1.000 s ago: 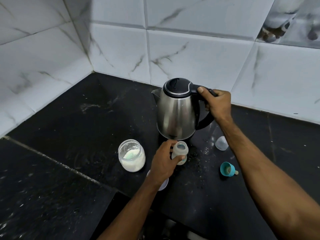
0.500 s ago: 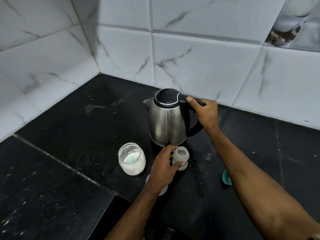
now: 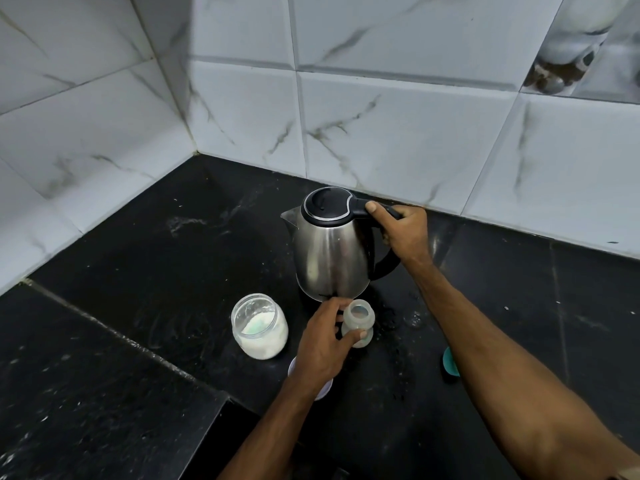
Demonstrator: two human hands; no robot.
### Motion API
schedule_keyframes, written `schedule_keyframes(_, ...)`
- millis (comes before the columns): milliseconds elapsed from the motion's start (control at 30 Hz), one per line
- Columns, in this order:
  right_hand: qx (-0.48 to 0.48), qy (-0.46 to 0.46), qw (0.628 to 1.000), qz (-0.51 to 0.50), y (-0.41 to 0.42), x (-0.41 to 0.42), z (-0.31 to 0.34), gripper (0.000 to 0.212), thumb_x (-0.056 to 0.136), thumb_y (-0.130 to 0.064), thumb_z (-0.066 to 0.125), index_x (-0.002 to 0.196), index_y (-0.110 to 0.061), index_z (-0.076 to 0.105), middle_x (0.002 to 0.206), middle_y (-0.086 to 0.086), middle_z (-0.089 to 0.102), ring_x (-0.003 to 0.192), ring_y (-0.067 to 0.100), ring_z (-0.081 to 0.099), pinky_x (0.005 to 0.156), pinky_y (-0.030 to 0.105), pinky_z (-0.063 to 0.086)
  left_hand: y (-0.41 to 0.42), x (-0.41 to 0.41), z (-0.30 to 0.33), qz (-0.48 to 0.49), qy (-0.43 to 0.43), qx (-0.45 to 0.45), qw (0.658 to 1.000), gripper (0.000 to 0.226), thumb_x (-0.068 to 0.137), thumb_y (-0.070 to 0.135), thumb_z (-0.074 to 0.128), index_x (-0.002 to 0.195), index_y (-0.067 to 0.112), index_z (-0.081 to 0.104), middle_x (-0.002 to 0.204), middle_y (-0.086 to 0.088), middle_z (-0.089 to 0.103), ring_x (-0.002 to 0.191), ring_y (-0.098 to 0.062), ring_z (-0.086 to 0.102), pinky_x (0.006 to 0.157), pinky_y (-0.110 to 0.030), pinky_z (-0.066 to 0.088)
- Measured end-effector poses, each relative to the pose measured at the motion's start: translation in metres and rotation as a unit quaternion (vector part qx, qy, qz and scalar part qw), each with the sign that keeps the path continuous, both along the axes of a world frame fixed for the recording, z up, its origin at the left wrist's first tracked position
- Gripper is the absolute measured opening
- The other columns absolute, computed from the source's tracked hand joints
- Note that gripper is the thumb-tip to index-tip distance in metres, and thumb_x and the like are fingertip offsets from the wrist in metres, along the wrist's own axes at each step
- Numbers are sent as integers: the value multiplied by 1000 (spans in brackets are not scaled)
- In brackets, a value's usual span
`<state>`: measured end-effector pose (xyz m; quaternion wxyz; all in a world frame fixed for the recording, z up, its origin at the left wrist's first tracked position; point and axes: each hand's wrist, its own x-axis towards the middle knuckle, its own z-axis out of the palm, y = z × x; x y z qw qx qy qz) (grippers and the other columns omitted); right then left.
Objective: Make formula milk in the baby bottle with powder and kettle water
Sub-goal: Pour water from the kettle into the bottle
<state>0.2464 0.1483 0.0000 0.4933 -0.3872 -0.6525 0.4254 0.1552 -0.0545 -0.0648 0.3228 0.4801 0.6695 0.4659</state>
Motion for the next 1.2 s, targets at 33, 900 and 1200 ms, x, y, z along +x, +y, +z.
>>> schedule_keyframes(33, -1, -1, 1000, 1, 1, -1, -1, 74, 73, -60, 75, 47, 2, 43, 40, 5, 40, 37, 12, 36, 43, 28, 30, 0, 0, 0, 0, -2, 1, 1000, 40, 78, 20, 81, 113, 27, 61, 116, 12, 67, 106, -4, 64, 88, -23, 51)
schedule_keyframes(900, -33, 23, 999, -19, 15, -1, -5, 73, 79, -76, 57, 40, -20, 32, 39, 1, 31, 33, 19, 36, 38, 25, 31, 1, -2, -1, -4, 2, 11, 1000, 40, 76, 26, 81, 110, 32, 61, 114, 12, 68, 105, -6, 66, 90, -35, 56)
schedule_keyframes(1200, -34, 15, 999, -1, 19, 4, -6, 79, 91, -62, 51, 49, 3, 36, 43, 13, 41, 35, 17, 43, 41, 25, 36, 1, -3, 0, -8, 2, 4, 1000, 41, 77, 20, 83, 112, 26, 61, 115, 10, 68, 105, -6, 65, 91, -34, 55)
